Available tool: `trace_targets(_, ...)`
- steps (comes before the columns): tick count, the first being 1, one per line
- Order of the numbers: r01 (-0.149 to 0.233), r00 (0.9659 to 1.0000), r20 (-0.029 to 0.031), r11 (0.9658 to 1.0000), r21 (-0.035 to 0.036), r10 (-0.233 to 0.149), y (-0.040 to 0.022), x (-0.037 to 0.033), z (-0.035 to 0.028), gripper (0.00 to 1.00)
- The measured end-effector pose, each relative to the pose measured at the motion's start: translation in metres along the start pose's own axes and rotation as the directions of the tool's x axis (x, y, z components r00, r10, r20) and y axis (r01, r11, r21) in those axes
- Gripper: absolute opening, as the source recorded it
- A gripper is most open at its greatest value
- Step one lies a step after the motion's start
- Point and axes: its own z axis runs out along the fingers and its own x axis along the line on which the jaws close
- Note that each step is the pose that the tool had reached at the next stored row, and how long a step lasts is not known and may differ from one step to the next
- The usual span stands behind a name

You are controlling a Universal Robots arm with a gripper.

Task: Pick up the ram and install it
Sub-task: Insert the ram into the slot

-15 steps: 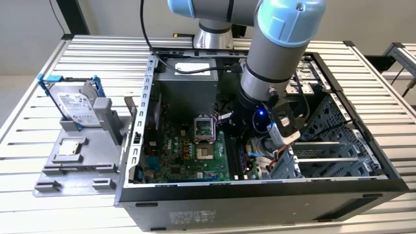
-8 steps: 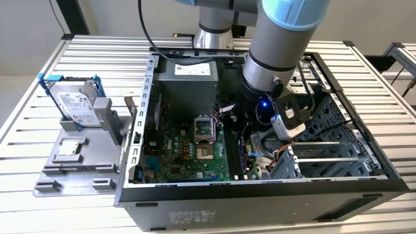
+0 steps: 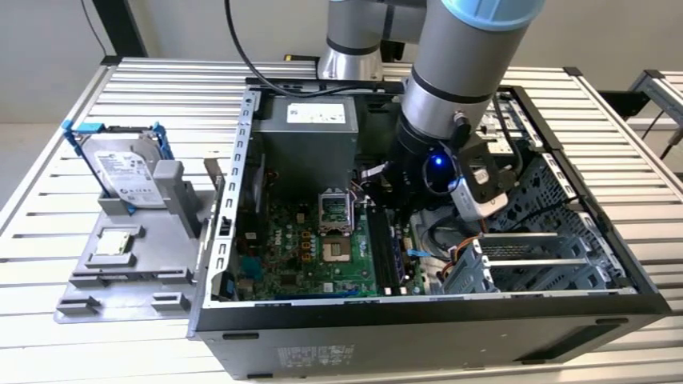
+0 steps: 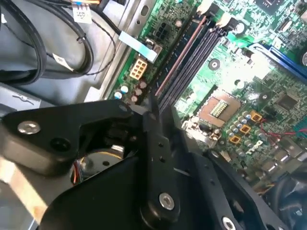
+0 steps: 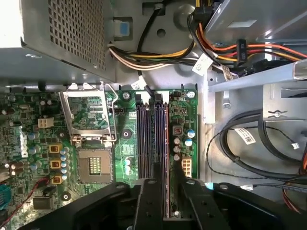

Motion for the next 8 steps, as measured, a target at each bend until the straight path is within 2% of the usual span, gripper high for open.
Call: trace_targets(8, 0.000, 1.0000, -0.0001, 1.0000, -0.0015, 0.000, 0.0000, 0.0001, -0.0001, 0.00)
